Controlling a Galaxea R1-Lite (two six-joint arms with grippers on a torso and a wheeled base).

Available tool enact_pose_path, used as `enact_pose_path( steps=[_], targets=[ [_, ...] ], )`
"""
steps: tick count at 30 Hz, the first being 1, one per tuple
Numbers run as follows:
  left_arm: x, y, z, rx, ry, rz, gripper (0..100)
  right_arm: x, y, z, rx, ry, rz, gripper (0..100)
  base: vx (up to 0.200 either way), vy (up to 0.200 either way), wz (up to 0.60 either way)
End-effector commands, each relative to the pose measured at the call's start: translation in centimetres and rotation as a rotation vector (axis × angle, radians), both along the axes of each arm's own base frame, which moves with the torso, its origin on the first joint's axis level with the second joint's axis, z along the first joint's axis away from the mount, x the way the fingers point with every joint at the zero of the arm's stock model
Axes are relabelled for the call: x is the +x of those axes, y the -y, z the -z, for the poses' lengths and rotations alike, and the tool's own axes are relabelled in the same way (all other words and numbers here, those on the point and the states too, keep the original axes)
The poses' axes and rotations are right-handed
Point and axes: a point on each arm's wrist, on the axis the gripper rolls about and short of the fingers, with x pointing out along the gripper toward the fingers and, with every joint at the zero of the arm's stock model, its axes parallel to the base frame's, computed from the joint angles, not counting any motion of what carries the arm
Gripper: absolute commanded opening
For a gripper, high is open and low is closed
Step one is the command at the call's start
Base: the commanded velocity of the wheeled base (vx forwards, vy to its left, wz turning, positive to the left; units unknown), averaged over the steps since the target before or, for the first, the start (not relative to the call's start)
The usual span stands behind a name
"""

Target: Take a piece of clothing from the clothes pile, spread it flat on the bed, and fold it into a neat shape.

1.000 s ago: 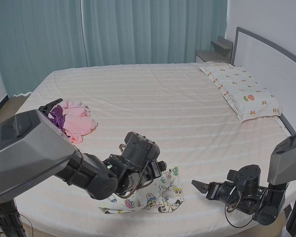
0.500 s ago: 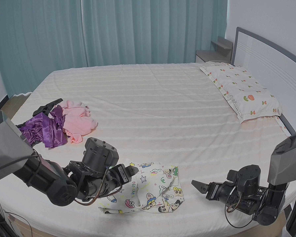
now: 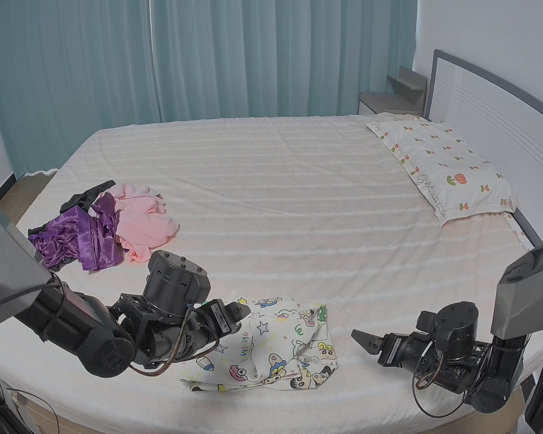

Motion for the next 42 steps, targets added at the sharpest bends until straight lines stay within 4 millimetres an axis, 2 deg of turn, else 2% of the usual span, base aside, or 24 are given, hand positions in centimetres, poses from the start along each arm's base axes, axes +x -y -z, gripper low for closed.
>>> enact_pose_path(
  steps=[1,29,36,42],
  targets=[
    [0.0,-0.1,0.0,-0.001,0.002,-0.002,100,0.1,0.0,-0.1,0.009,0.014,0.0,100,0.0,0.0,0.0],
    [-0.2,0.0,-0.3,-0.001,0.009,0.009,100,0.1,-0.1,0.0,0.006,0.01,-0.003,100,-0.021,0.0,0.0],
    [0.5,-0.4,-0.4,-0.008,0.013,-0.01,100,0.1,-0.1,0.0,0.005,0.009,-0.003,100,0.0,0.0,0.0],
    [1.2,-1.4,-0.5,-0.03,0.005,-0.029,100,0.1,-0.1,0.0,0.006,0.01,-0.002,100,0.0,0.2,0.0]
  ],
)
